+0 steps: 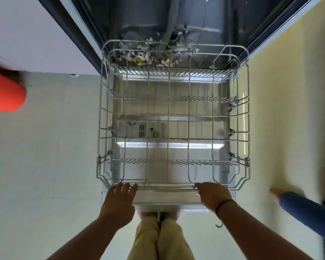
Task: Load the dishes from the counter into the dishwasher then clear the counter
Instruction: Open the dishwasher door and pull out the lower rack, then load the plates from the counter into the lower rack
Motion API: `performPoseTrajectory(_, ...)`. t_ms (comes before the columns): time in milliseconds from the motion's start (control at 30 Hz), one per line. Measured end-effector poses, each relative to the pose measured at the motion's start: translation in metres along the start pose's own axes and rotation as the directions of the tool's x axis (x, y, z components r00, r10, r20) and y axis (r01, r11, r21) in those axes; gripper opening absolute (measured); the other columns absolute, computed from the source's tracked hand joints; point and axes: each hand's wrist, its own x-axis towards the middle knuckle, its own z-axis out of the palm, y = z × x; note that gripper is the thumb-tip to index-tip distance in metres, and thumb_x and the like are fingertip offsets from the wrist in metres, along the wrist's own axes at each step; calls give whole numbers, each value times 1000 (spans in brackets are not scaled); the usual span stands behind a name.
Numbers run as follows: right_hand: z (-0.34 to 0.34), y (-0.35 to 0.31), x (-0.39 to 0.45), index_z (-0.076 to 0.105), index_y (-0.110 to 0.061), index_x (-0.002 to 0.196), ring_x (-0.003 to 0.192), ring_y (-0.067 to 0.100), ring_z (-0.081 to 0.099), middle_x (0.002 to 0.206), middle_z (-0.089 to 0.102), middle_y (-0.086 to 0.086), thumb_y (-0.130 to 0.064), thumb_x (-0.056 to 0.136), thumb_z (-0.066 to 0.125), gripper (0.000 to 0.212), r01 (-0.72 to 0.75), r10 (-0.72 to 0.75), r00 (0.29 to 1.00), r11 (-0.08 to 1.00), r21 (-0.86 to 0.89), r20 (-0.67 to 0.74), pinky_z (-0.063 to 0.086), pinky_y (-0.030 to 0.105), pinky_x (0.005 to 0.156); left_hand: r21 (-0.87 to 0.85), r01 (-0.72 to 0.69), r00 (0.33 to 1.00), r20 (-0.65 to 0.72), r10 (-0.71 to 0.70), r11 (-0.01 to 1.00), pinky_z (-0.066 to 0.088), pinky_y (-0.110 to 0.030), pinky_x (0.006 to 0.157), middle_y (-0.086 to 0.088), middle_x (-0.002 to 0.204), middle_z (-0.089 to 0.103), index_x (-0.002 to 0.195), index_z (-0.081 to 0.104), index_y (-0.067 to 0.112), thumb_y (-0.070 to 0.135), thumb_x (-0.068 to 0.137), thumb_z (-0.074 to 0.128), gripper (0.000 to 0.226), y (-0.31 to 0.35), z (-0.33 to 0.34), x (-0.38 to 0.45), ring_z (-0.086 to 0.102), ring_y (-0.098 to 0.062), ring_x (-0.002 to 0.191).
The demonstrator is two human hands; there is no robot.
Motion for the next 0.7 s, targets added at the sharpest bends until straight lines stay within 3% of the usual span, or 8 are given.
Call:
performPoseTrajectory(33,0,0,1,51,-35,126,107,25,62,116,65,1,-16,93,41,39,3,-3,1000,1000,-10,18,50,35,88,0,-5,999,43,5,1000,51,-45,88,-8,111,68,121,64,16,37,49,82,77,1,-5,2,64,-31,101)
performPoseTrajectory(100,-1,1,3,51,-33,127,107,25,62,117,65,3,-16,94,42,39,1,0,999,1000,-27,48,51,35,88,-8,3,997,82,-2,1000,35,-44,106,-5,137,50,144,38,20,36,78,61,71,3,-7,4,46,-30,127)
performPoseTrajectory(200,-5,-6,-6,51,-31,130,113,25,59,123,63,3,-21,96,40,37,-41,43,997,999,-20,69,49,35,92,32,9,989,149,-14,999,20,-41,114,-4,152,28,151,12,20,37,91,42,69,6,-14,0,25,-27,140)
performPoseTrajectory(333,-19,-21,-31,51,-21,131,113,24,59,123,62,3,-19,95,40,37,-99,102,993,993,-56,61,47,35,92,-52,-17,989,148,25,999,23,-39,114,-2,156,22,150,18,21,42,93,39,64,3,-33,-23,22,-24,142)
performPoseTrajectory(533,-71,-57,-86,36,-22,141,118,26,54,130,57,5,-17,94,38,47,-32,32,999,996,-87,0,45,37,95,-88,-12,983,180,28,996,25,-41,113,-5,158,18,147,27,20,45,96,36,57,-23,-81,-89,18,-26,144)
performPoseTrajectory(700,-115,-119,-134,35,-19,141,124,26,46,134,52,7,-34,94,43,50,62,-73,997,966,-251,-35,38,40,101,-225,52,994,102,-30,973,28,-39,112,-2,157,22,148,27,21,44,96,39,58,-66,-125,-150,20,-23,144)
